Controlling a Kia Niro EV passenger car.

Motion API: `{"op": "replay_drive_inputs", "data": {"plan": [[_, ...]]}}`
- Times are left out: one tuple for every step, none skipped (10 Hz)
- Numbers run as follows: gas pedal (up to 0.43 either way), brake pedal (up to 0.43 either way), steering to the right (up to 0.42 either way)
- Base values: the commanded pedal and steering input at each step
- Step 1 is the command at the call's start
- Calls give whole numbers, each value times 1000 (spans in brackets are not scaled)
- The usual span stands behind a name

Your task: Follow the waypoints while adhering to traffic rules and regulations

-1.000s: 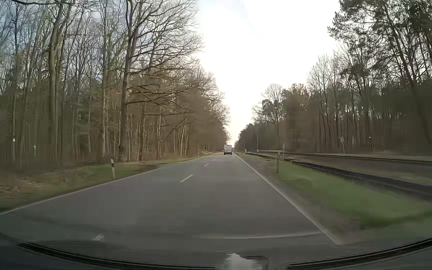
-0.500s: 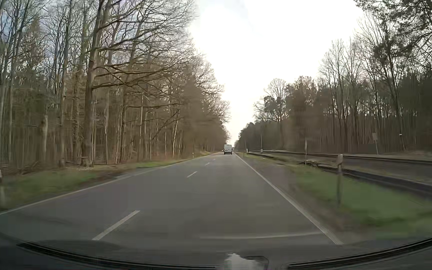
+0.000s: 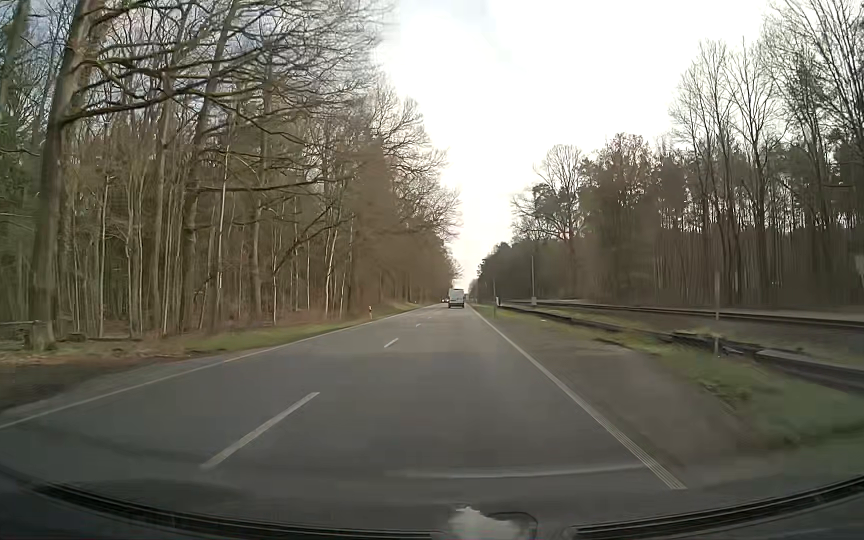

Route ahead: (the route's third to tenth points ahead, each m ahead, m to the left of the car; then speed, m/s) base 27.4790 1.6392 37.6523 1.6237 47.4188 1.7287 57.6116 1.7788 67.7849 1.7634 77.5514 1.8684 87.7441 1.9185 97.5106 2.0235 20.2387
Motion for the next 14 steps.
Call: {"op": "replay_drive_inputs", "data": {"plan": [[169, 0, -2], [169, 0, -2], [169, 0, -2], [169, 0, -2], [169, 0, -2], [169, 0, -2], [169, 0, -2], [169, 0, -2], [169, 0, -2], [169, 0, -2], [169, 0, -2], [169, 0, -2], [169, 0, -2], [169, 0, -2]]}}
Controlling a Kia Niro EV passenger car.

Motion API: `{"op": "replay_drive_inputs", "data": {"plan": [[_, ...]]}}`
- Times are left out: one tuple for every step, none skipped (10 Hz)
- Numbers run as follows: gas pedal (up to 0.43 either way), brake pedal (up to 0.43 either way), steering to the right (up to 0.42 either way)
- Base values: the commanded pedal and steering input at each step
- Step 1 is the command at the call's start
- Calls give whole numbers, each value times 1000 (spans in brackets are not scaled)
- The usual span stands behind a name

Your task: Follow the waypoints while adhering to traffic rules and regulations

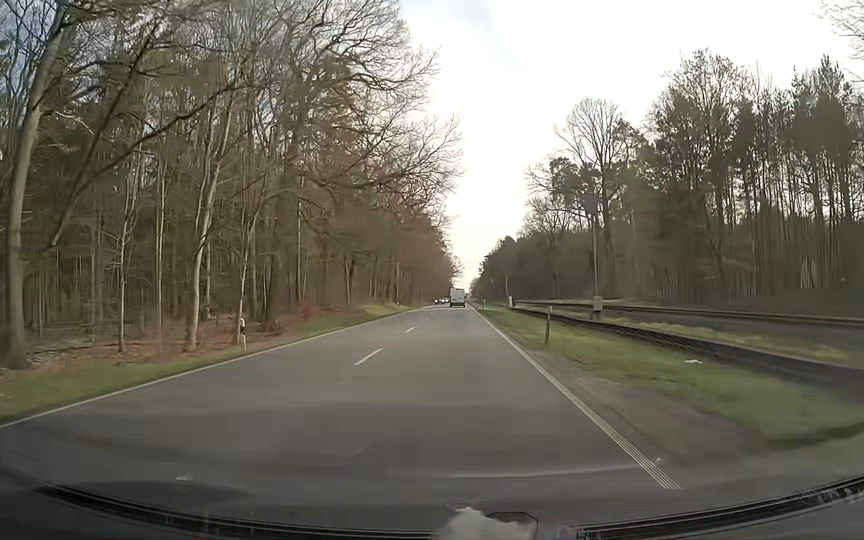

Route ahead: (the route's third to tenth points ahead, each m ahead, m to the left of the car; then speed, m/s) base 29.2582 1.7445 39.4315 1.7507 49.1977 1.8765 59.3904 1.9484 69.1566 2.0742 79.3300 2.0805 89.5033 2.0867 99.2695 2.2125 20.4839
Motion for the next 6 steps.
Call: {"op": "replay_drive_inputs", "data": {"plan": [[169, 0, -3], [169, 0, -3], [169, 0, -2], [169, 0, -2], [169, 0, -2], [169, 0, -2]]}}
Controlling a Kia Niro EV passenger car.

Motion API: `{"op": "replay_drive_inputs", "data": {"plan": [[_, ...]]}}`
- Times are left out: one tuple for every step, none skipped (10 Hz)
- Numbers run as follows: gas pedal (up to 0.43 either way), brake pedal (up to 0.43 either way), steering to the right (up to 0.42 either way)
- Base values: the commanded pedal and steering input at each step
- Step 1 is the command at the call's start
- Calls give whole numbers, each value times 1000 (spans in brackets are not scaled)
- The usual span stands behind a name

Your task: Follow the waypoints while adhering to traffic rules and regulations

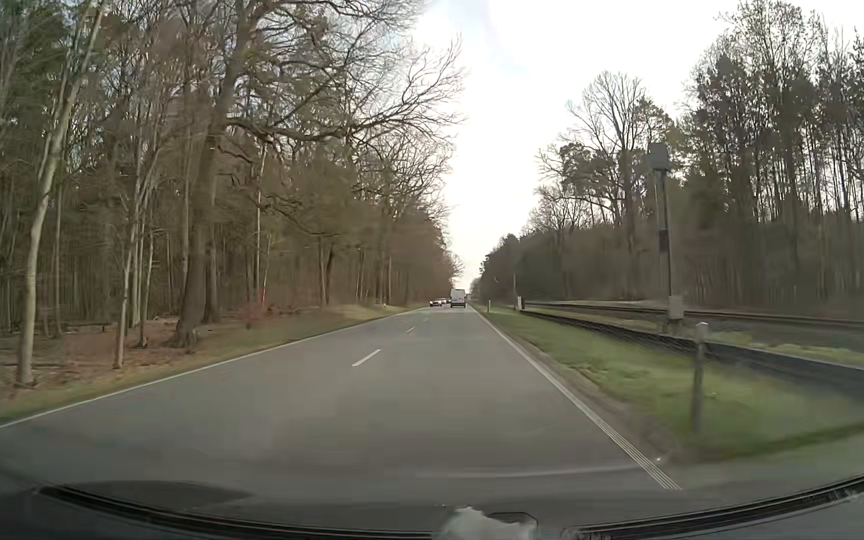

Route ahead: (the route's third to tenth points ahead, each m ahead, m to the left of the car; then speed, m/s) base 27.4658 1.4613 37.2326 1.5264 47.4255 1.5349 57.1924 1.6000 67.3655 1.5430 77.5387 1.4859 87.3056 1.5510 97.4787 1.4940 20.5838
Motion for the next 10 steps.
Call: {"op": "replay_drive_inputs", "data": {"plan": [[169, 0, -2], [169, 0, -2], [169, 0, -2], [169, 0, -2], [169, 0, -2], [169, 0, -2], [169, 0, -2], [169, 0, -3], [169, 0, -2], [169, 0, -2]]}}
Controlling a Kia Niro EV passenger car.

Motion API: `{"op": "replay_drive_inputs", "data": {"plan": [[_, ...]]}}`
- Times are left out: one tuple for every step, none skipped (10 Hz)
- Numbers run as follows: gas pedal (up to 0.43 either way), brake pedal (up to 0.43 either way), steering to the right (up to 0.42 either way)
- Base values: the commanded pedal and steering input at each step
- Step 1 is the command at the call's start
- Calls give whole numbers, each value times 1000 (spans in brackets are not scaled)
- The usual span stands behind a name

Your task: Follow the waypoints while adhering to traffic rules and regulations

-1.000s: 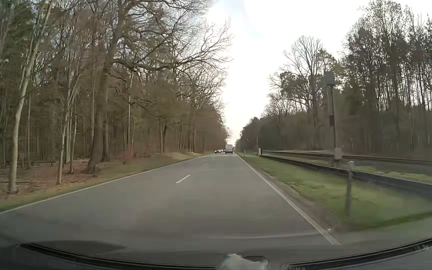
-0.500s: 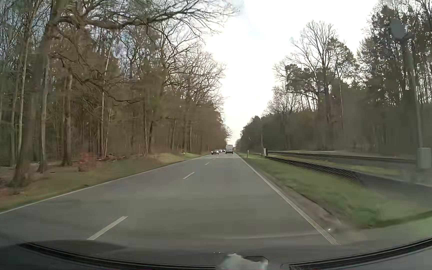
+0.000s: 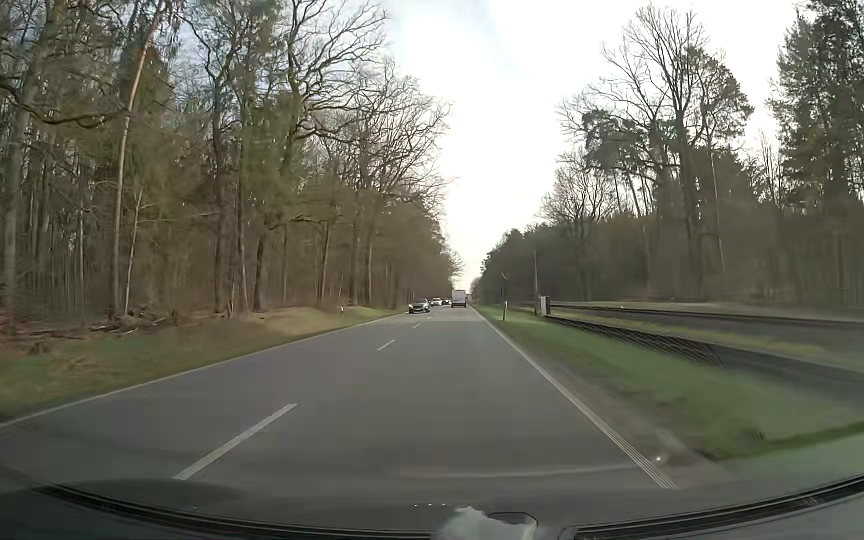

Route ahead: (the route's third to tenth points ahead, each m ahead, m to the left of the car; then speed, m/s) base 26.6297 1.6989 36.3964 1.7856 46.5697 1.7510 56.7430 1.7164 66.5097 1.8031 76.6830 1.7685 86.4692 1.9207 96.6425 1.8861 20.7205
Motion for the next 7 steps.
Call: {"op": "replay_drive_inputs", "data": {"plan": [[169, 0, -3], [169, 0, -3], [169, 0, -2], [169, 0, -2], [169, 0, -3], [169, 0, -2], [169, 0, -2]]}}
